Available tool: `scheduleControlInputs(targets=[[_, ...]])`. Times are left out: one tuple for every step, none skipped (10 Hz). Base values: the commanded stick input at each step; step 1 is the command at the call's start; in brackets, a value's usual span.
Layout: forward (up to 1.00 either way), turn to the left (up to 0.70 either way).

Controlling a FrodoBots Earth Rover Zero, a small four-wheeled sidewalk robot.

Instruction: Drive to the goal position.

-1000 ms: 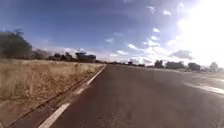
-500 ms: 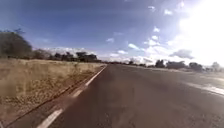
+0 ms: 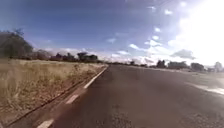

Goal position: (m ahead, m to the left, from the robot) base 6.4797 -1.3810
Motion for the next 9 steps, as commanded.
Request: scheduleControlInputs(targets=[[0.50, 0.00], [0.50, 0.00], [0.50, 0.00], [0.50, 0.00], [0.50, 0.00], [0.50, 0.00], [0.50, 0.00], [0.50, 0.00], [0.50, 0.00]])
